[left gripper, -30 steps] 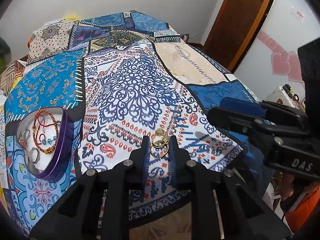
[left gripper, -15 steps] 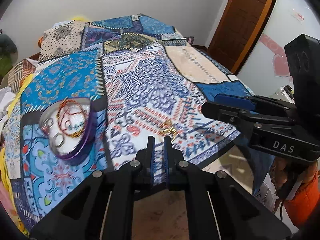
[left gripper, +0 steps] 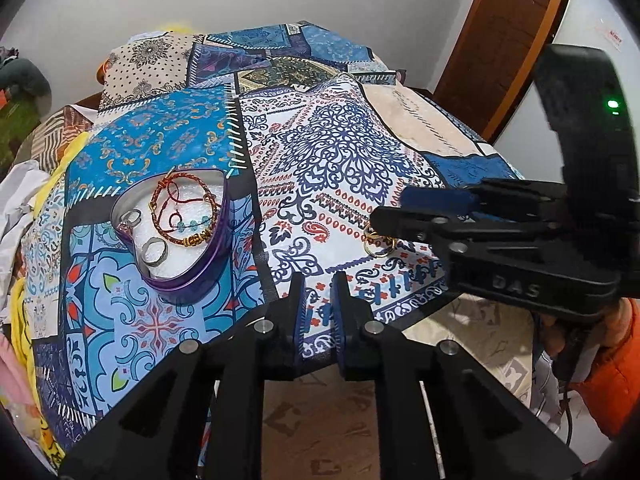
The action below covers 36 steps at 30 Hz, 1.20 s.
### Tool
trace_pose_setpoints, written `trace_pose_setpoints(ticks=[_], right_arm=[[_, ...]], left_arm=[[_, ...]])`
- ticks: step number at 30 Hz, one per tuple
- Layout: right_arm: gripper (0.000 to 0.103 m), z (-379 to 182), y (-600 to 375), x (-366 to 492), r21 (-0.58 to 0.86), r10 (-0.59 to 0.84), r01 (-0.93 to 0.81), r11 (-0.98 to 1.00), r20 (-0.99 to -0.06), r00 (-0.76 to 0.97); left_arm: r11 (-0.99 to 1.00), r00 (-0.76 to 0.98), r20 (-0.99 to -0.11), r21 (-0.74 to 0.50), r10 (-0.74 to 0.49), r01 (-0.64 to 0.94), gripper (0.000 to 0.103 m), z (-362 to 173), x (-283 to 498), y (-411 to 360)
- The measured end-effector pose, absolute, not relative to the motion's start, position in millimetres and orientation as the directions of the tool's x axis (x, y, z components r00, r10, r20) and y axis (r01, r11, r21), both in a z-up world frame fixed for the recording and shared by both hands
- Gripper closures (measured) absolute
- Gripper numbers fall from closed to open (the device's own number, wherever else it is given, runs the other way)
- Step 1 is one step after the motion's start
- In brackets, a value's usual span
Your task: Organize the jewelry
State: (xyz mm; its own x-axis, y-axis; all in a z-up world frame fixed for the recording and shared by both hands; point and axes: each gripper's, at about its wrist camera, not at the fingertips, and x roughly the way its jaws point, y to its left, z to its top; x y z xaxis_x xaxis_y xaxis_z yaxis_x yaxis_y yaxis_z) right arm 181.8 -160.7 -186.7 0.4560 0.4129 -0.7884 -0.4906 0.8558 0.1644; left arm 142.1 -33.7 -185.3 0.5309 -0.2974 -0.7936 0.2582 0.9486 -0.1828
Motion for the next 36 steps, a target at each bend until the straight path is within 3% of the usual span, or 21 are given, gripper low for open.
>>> trace_pose_setpoints(ticks=[3, 6, 14, 25, 29, 33, 36], right_arm=[[0.092, -189, -161, 184, 0.165, 0.41, -0.488, 0.857, -0.792, 0.452], [0.094, -190, -167, 186, 0.174, 0.415, -0.482, 0.859, -0.788, 0.455], [0.097, -188, -193, 179, 0.121, 0.369, -0.459, 0.88, -0.783, 0.501], [0.096, -181, -213, 176, 0.144, 0.372, -0.433, 0.89, -0.779, 0.504], [0.093, -175, -218, 173, 0.159, 0.384, -0.429, 0.889, -0.77, 0.51], [0.077, -172, -215, 168, 0.139, 0.39, -0.459, 0.878, -0.763, 0.516], [0.073, -174, -211, 163, 0.098, 0.378, -0.478, 0.873, -0.756, 0.535]], left_arm=[[0.948, 0.528, -0.794, -0.186, -0.3, 0.259, 0.09, -187, 142, -34], [0.946, 0.528, -0.793, -0.188, -0.304, 0.262, 0.085, -186, 142, -36], [0.938, 0.514, -0.793, -0.204, -0.326, 0.281, 0.072, -184, 148, -49], [0.923, 0.483, -0.805, -0.199, -0.345, 0.329, 0.072, -188, 169, -86], [0.922, 0.483, -0.803, -0.203, -0.349, 0.328, 0.072, -189, 173, -92], [0.925, 0.487, -0.8, -0.215, -0.351, 0.314, 0.072, -192, 179, -90], [0.928, 0.495, -0.795, -0.222, -0.351, 0.3, 0.072, -193, 182, -88]])
